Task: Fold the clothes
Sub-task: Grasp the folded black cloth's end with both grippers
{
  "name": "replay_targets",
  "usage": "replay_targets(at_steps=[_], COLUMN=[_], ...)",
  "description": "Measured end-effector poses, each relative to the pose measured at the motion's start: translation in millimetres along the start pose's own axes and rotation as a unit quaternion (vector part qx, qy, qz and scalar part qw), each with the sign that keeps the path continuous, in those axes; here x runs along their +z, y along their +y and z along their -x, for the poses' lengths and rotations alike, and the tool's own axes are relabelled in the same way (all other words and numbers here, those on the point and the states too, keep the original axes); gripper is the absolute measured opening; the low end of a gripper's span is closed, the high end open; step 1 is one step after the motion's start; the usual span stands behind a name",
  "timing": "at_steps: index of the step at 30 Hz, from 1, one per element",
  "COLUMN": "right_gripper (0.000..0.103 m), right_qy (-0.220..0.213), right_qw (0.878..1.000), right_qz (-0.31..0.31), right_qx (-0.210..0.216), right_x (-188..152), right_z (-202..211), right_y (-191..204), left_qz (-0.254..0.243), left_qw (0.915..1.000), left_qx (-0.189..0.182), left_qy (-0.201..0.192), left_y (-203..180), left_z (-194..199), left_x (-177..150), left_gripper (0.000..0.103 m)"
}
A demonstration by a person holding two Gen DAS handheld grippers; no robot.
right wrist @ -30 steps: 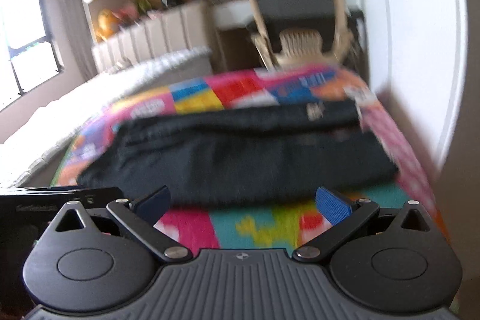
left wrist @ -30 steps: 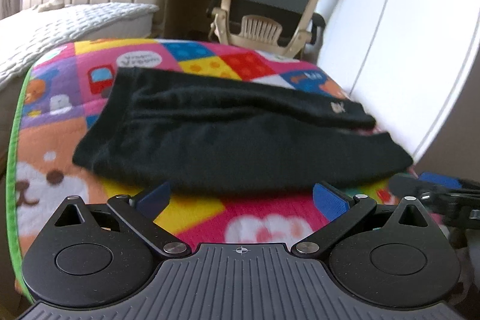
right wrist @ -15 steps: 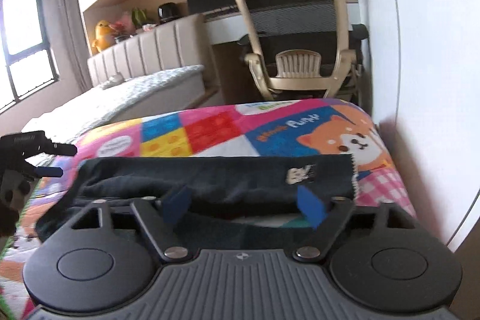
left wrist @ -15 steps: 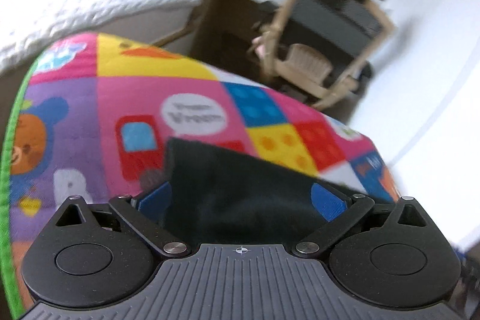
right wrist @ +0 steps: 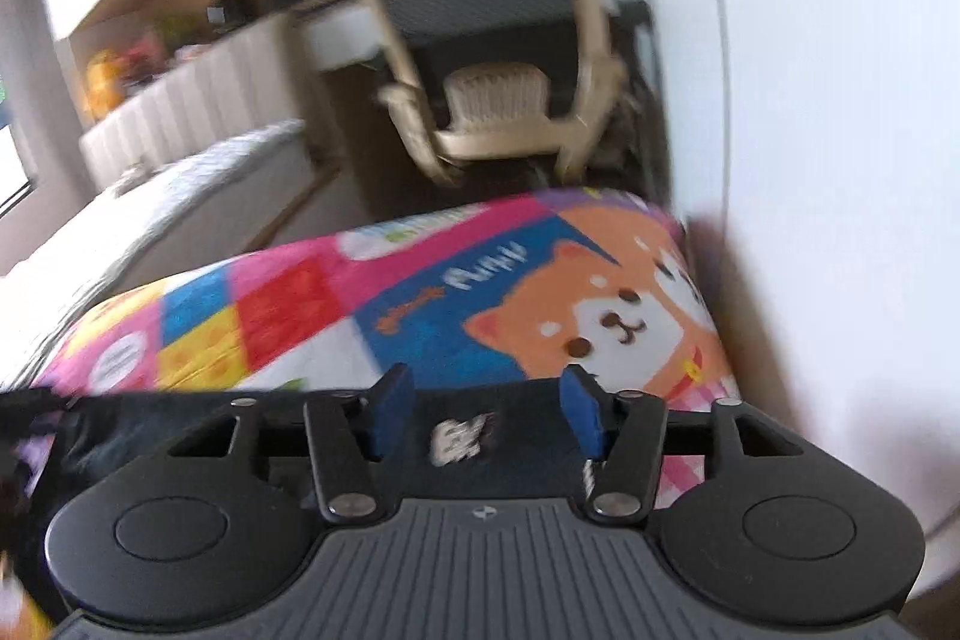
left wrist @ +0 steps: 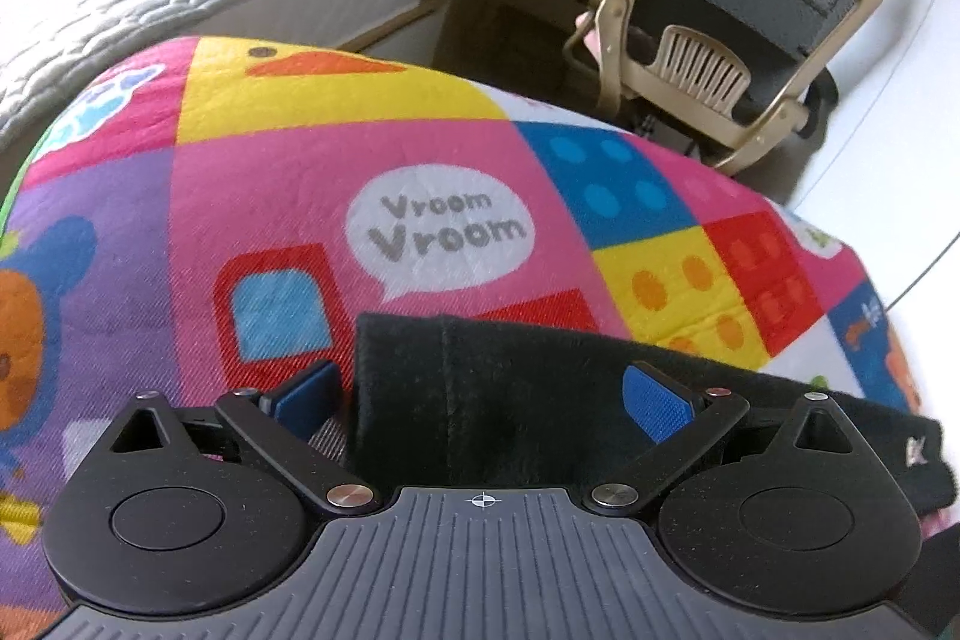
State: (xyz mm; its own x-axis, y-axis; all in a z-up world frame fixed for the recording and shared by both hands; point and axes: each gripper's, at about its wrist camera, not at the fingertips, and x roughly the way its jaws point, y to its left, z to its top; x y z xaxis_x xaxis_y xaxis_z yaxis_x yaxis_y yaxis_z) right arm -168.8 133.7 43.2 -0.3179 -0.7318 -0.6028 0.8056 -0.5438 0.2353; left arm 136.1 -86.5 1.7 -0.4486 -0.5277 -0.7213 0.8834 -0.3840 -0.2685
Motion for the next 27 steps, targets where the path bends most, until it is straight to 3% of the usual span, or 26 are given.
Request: replay_targets(at_steps=[2, 5, 6, 7, 9, 11, 14, 19, 23, 27], right_gripper=[0.056, 0.055, 0.049, 0.034, 0.017, 0.015, 0.013, 0.013, 0.017, 0.023], right_qy=[0.009, 0.023, 0.015, 0.010, 0.011, 0.006, -0.034, -0.112, -0.088, -0.066], right_qw=[0.999, 0.999, 0.999, 0.999, 1.000, 1.000, 0.999, 0.990, 0.993, 0.996], right_qz=[-0.008, -0.029, -0.022, -0.008, 0.002, 0.009, 0.035, 0.079, 0.057, 0.063], right_qx=[-0.030, -0.033, -0.034, -0.036, -0.021, -0.010, 0.006, 0.039, 0.060, -0.011], right_x=[-4, -18, -22, -24, -26, -24, -16, -21, -57, -100], right_z=[-24, -44, -44, -44, -42, -35, -12, 65, 113, 137], right_y=[-4, -12, -12, -9, -8, -7, 0, 5, -16, -38], left_qz=[0.000, -0.024, -0.037, -0.049, -0.058, -0.045, -0.044, -0.086, -0.085, -0.082], left_qw=[1.0000, 0.9994, 0.9987, 0.9977, 0.9967, 0.9977, 0.9971, 0.9861, 0.9803, 0.9832], left_qx=[0.000, 0.009, 0.017, 0.026, 0.034, 0.022, 0.004, -0.030, -0.044, -0.018], left_qy=[-0.009, -0.025, -0.031, -0.038, -0.045, -0.045, -0.062, -0.139, -0.172, -0.162], left_y=[0, -2, -2, -3, 0, 6, 7, 3, 17, 36], left_z=[2, 5, 6, 7, 9, 12, 27, 93, 150, 181], left_x=[-3, -9, -11, -13, -14, -11, -8, -23, -72, -133], left_gripper=[0.101, 0.094, 0.088, 0.073, 0.056, 0.042, 0.039, 0.039, 0.041, 0.041])
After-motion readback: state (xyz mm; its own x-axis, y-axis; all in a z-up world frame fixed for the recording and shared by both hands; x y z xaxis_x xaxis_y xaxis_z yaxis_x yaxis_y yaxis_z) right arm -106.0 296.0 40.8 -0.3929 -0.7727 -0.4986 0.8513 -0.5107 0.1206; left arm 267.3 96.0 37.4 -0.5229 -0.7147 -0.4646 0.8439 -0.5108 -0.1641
